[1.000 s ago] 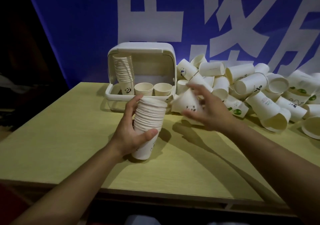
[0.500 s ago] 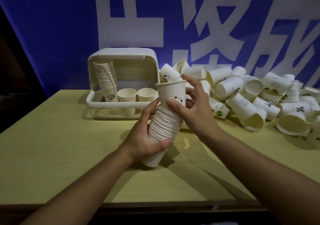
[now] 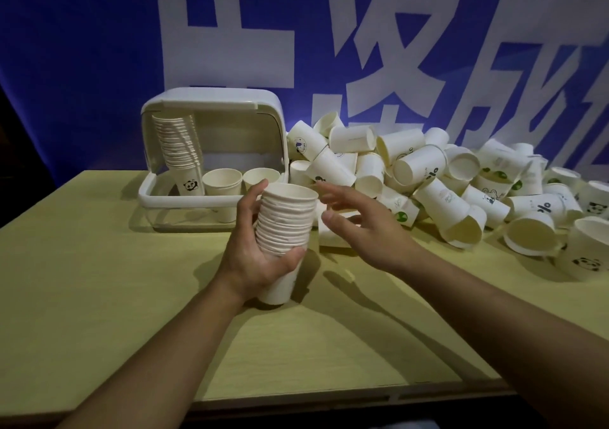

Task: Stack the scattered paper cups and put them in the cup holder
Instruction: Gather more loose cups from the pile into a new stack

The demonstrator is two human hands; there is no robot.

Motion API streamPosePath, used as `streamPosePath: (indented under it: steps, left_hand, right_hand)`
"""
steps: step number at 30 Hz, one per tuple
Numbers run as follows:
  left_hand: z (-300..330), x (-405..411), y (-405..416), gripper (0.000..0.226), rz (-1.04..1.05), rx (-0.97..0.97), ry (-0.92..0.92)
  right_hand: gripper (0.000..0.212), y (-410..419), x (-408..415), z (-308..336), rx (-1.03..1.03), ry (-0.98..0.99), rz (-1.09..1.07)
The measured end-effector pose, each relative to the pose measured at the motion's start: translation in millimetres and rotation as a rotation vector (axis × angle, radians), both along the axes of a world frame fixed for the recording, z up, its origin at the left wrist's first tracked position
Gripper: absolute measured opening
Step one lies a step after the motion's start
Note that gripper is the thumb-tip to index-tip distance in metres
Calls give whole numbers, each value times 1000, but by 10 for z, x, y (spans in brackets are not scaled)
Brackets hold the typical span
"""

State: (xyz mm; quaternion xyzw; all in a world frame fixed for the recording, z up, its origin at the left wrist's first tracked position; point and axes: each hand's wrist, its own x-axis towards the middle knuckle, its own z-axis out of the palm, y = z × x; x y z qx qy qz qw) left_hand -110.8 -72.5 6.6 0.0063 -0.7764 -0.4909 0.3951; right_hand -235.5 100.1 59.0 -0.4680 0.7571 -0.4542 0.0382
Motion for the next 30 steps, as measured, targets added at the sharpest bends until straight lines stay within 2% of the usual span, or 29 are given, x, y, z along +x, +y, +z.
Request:
streamPosePath:
  steps: [2, 5, 8, 12, 14, 16, 19, 21, 23, 26, 30]
  left_hand:
    - [16, 51, -59, 98, 8, 28, -11]
    - [25, 85, -118, 97, 21, 61, 1]
    - [31, 97, -114, 96, 10, 85, -13]
    - [35, 98, -86, 94, -27, 112, -34]
    - [43, 101, -88, 94, -39, 140, -32]
    - [51, 106, -84, 95, -43, 159, -26]
    - [43, 103, -85, 97, -49, 173, -33]
    - [27, 94, -92, 99, -55, 176, -45]
    - [10, 89, -95, 101, -65, 180, -53]
    - [13, 92, -71, 103, -70, 174, -76]
    - [17, 89, -53, 100, -87, 158, -55]
  right_hand:
    - [53, 8, -116, -62, 99, 166, -54]
    - [48, -5, -304, -154, 351, 413, -145]
    - [55, -31, -424, -198, 553, 643, -189]
    - [69, -46, -508, -158, 756, 855, -150]
    - [72, -40, -525, -132, 785, 904, -145]
    - [73, -20, -493, -95, 675, 846, -150]
    - [71, 93, -391, -31, 298, 435, -165]
    - [64, 191, -351, -39, 150, 279, -157]
    - [57, 273, -324, -79, 198, 258, -126]
    - [58, 336, -305, -145, 354, 254, -62]
    - [57, 286, -306, -100, 405, 230, -64]
